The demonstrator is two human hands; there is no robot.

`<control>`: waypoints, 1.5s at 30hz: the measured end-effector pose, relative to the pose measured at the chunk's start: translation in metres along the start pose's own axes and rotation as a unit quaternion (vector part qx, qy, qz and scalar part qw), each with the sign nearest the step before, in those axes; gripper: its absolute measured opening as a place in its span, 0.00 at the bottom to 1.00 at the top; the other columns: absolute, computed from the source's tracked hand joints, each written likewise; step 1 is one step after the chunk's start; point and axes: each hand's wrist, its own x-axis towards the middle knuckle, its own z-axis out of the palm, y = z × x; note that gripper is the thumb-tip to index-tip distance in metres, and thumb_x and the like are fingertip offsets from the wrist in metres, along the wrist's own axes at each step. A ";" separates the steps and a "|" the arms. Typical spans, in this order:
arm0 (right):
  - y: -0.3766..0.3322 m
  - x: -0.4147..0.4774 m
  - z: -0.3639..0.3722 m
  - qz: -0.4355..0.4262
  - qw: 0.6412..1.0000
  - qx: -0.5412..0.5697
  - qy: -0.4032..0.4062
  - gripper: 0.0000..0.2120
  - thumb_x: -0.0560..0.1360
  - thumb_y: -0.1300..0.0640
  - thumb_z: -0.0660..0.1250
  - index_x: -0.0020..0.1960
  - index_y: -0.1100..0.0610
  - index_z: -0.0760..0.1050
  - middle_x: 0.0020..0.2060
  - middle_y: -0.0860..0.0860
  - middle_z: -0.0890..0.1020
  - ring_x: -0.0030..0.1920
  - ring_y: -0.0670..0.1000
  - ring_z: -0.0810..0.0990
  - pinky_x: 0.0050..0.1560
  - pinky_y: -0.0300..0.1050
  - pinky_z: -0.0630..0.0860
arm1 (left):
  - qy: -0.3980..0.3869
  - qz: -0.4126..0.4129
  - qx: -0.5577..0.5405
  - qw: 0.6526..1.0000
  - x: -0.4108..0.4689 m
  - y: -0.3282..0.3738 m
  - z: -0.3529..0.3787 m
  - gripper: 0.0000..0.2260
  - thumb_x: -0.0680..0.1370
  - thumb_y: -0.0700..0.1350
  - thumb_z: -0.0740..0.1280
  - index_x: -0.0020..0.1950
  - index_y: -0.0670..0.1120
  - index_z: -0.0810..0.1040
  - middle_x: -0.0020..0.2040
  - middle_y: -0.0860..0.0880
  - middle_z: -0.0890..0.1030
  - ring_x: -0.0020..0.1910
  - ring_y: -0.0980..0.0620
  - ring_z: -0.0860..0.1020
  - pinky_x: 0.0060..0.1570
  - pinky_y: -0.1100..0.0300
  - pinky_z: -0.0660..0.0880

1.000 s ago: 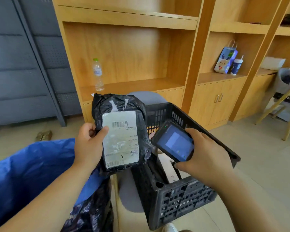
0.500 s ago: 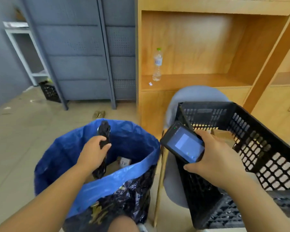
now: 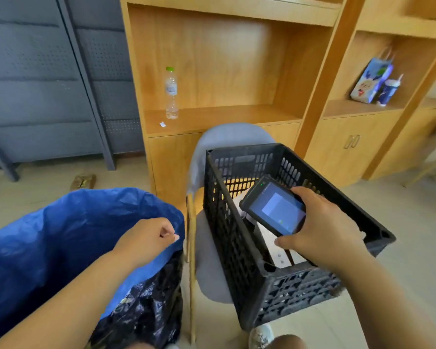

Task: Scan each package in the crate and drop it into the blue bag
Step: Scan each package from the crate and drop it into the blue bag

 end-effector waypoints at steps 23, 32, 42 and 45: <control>0.198 -0.004 0.013 0.235 0.969 0.046 0.060 0.41 0.57 0.45 0.77 0.65 0.47 0.64 0.47 0.47 0.73 0.43 0.53 0.74 0.40 0.49 0.76 | -0.278 0.405 0.479 0.727 0.148 0.225 0.210 0.20 0.80 0.38 0.60 0.72 0.48 0.65 0.67 0.43 0.67 0.65 0.38 0.66 0.54 0.44 0.73; 0.202 0.006 0.025 0.232 0.969 0.072 0.046 0.41 0.57 0.45 0.77 0.66 0.46 0.63 0.49 0.45 0.73 0.43 0.52 0.75 0.35 0.53 0.79 | -0.288 0.484 0.583 0.586 0.157 0.217 0.266 0.17 0.82 0.38 0.56 0.71 0.44 0.65 0.68 0.42 0.69 0.64 0.42 0.67 0.45 0.52 0.62; 0.194 0.007 0.017 0.237 0.971 0.017 0.008 0.44 0.59 0.43 0.75 0.69 0.47 0.59 0.49 0.46 0.72 0.45 0.52 0.74 0.44 0.50 0.76 | -0.321 0.397 0.452 0.731 0.165 0.229 0.209 0.19 0.74 0.36 0.62 0.63 0.47 0.64 0.57 0.44 0.72 0.55 0.42 0.73 0.48 0.46 0.75; 0.188 0.001 0.012 0.243 0.970 0.015 0.012 0.43 0.59 0.43 0.75 0.69 0.47 0.59 0.50 0.46 0.73 0.45 0.52 0.74 0.44 0.51 0.76 | -0.258 0.372 0.345 0.822 0.160 0.224 0.182 0.15 0.73 0.40 0.65 0.55 0.53 0.67 0.52 0.50 0.73 0.51 0.47 0.73 0.42 0.54 0.72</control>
